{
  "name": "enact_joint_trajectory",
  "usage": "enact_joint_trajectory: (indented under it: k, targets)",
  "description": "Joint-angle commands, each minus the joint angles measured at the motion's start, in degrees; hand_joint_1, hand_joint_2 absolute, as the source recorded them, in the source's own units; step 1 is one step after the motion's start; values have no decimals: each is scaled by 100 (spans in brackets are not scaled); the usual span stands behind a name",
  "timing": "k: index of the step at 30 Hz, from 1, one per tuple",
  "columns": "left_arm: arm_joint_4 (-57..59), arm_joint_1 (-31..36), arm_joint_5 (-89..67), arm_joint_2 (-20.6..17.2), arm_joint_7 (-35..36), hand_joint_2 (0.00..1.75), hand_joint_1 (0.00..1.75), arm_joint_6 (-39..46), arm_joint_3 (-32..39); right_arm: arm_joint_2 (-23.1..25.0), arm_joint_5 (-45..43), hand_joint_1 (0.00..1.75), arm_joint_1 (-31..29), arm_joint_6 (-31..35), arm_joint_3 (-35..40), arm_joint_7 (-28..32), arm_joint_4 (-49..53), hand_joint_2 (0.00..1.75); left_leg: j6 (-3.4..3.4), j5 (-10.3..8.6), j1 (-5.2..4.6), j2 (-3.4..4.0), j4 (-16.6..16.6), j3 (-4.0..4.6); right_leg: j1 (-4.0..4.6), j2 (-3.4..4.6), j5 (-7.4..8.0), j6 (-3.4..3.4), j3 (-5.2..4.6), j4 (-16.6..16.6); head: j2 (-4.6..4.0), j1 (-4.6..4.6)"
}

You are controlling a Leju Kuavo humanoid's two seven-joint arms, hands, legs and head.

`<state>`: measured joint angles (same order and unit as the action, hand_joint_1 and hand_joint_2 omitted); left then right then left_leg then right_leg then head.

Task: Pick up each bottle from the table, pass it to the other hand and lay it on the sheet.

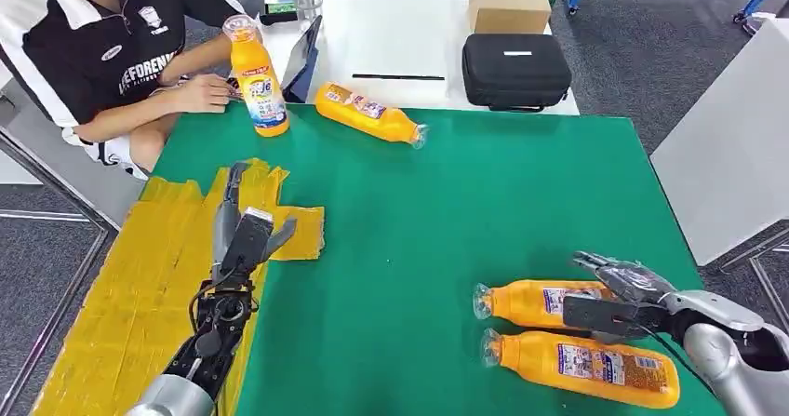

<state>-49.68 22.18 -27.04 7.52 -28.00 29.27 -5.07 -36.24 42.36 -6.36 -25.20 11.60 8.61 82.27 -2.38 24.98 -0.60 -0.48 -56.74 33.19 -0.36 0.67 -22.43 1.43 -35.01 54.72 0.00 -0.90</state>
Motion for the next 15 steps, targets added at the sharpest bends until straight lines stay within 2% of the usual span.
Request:
enact_joint_trajectory:
  k: [1,4,6,9,10,11,15]
  targets:
    - [527,306,40,-65,23,175,0,-46,-52,230,12,0,65,-4,168,-50,-82,175,13,9,5,7,5,-21,5,1,-6,-4,20,-6,0,0]
    - [604,330,37,-49,13,175,0,-18,-74,413,257,0,117,156,172,-266,-207,175,19,15,7,8,6,-36,7,-2,-12,-5,35,-8,0,-2]
    - [626,295,36,-48,29,175,0,44,-95,664,865,0,-17,783,292,-456,-525,175,16,10,9,6,8,-31,9,-3,-7,-5,32,-12,0,0]
    - [622,282,34,-48,31,175,0,52,-101,743,953,0,-52,890,276,-520,-601,175,17,11,9,6,8,-34,9,-3,-8,-5,34,-12,0,0]
    - [607,245,25,-49,41,175,0,78,-103,919,1171,0,-127,1126,254,-670,-741,175,19,13,9,7,9,-38,9,-3,-10,-6,39,-12,0,0]
    - [650,205,-21,-2,29,175,0,66,-127,1521,1860,0,-178,1553,252,-981,-1068,175,20,14,12,32,17,-46,11,22,-1,-6,44,-22,0,0]
    - [634,128,-65,51,59,175,0,97,-176,1916,2610,0,176,1989,43,-1425,-877,175,25,15,15,8,15,-53,16,-7,-14,-9,53,-18,0,0]
